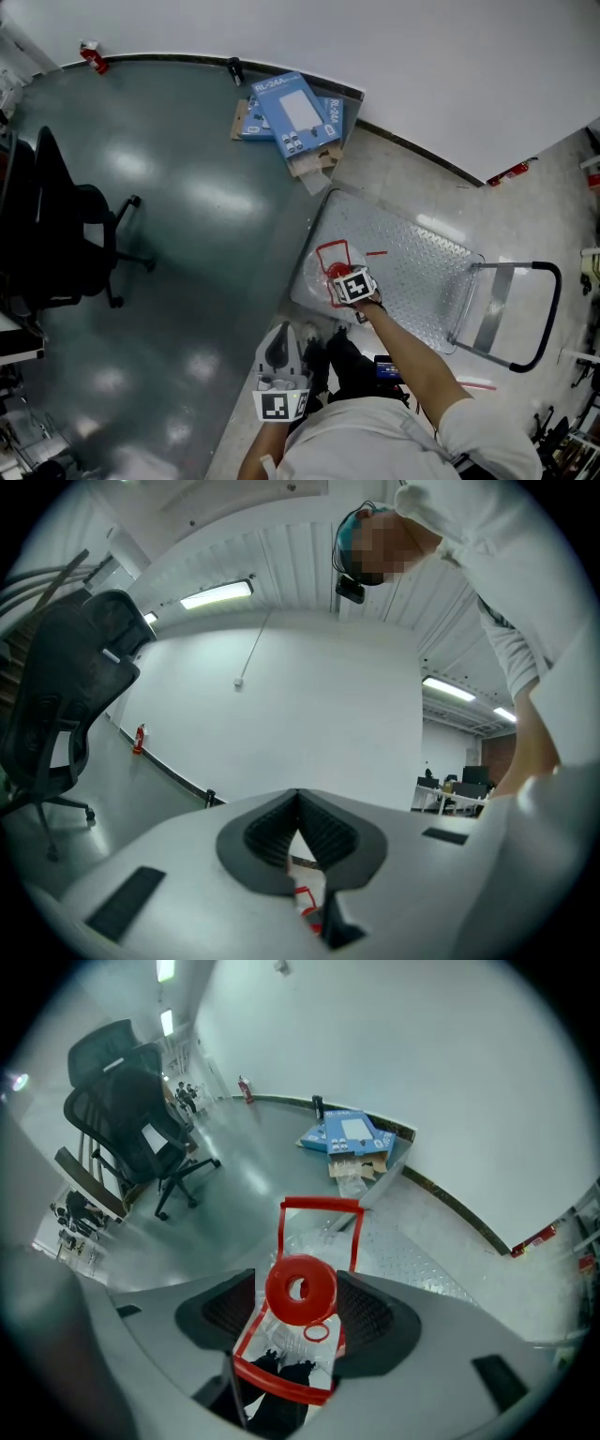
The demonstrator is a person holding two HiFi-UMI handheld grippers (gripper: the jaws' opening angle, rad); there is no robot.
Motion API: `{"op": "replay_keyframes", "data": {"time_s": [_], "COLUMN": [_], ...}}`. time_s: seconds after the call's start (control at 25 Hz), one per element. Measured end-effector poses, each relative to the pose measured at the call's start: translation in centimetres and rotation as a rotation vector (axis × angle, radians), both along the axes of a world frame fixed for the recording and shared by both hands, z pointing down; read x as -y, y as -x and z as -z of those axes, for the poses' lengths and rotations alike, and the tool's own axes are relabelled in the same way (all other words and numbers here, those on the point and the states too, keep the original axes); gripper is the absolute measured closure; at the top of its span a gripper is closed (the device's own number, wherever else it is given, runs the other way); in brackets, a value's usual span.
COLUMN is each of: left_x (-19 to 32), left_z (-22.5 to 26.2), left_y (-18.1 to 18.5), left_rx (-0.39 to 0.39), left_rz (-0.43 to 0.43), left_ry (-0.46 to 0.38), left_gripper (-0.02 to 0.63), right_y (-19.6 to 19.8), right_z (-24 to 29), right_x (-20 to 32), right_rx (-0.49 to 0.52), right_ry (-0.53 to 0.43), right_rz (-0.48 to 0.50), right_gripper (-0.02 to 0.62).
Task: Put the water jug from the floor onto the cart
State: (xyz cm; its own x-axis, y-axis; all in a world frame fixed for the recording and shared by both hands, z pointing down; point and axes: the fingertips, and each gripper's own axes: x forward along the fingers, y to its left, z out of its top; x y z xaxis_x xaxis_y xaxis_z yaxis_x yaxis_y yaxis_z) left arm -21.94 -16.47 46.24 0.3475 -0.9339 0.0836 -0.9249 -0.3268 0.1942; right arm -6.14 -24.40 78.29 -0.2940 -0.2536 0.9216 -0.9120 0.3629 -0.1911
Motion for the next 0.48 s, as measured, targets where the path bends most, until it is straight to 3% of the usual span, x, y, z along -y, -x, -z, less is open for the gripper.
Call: {"op": "replay_keyframes", "data": {"time_s": [0.12,0.16,0.24,0.28,0.48], "left_x": [-0.2,-0.2,-0.2,-0.1,-0.2], "left_z": [0.8,1.1,1.7,2.0,4.7], "left_y": [-0.3,-0.5,-1.0,-1.3,-2.6], "left_rx": [-0.004,-0.007,-0.015,-0.019,-0.023], "left_rz": [-0.011,-0.02,-0.044,-0.055,-0.099], "left_ry": [-0.018,-0.023,-0.029,-0.034,-0.097], "left_gripper": [0.601,0.603,0.603,0.603,0.603], "right_y": [-0.9,-1.2,-2.1,-2.6,-4.0], "right_z": [5.0,7.3,12.6,15.3,28.7], "right_x": [0.8,1.1,1.1,0.8,-2.5], "right_rx": [0.034,0.048,0.065,0.072,0.154], "right_ry": [-0.174,-0.256,-0.427,-0.507,-0.885], "right_rz": [-0.037,-0.057,-0.097,-0.11,-0.148], "right_gripper": [0.333,0.373,0.513,0.546,0.583]}}
